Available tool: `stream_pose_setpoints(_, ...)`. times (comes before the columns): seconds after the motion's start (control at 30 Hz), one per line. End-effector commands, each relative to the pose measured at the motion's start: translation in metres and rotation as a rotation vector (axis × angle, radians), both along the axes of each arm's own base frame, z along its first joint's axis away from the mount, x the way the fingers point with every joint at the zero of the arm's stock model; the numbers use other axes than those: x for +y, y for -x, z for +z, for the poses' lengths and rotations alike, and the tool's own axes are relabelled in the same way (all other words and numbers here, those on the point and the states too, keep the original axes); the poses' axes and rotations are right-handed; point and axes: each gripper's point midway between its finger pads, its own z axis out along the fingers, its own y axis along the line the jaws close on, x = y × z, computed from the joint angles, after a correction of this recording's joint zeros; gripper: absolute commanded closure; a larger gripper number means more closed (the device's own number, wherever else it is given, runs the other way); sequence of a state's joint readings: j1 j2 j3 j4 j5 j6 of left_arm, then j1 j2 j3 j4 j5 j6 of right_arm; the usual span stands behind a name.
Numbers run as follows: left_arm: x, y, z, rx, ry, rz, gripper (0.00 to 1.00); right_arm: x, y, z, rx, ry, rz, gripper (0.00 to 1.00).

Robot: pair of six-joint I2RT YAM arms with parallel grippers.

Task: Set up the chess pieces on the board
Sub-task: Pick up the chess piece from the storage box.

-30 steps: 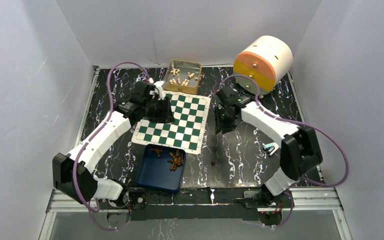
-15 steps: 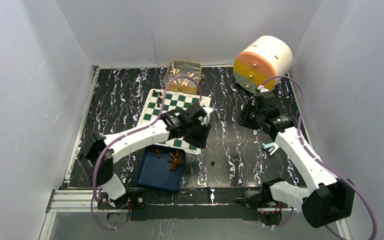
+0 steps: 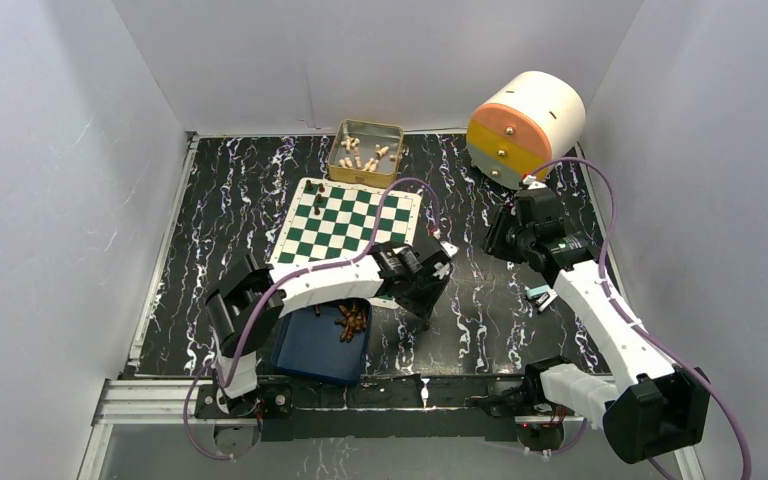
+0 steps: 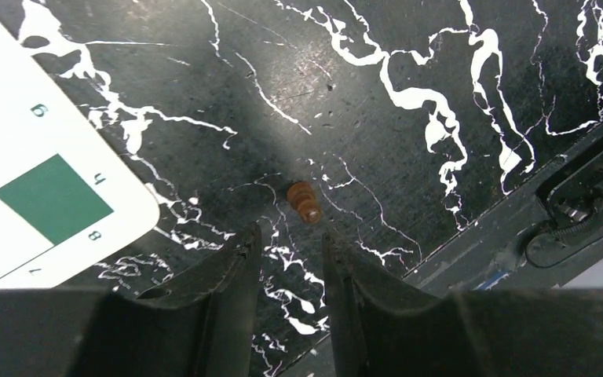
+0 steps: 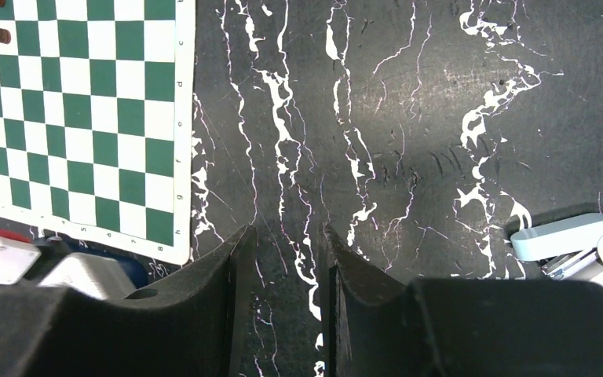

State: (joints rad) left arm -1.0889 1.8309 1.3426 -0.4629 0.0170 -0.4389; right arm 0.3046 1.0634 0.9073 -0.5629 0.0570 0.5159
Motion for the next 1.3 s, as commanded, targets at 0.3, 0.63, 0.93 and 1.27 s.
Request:
stream_pose_setpoints(0.3,-0.019,0.004,-0.018,-0.049,-0.030,-0.017,0.67,-0.006,-0.007,0.022,-0.097,0.007,0.000,0.57)
stream_pose_setpoints(0.63,-0.017,0.004,-0.024,-0.057,-0.049,-0.019,0.74,-0.009,-0.005,0.020,-0.099,0.019,0.002,0.57)
stream_pose_setpoints(0.93,-0.020,-0.010,0.006,-0.127,0.001,0.054,0.89,-0.002,-0.001,0.015,-0.084,-0.012,0.038,0.53)
stream_pose_setpoints(1.27,0.001,-0.056,0.037,-0.125,0.013,0.169,0.90,0.026,0.009,0.014,-0.091,-0.145,0.151,0.16)
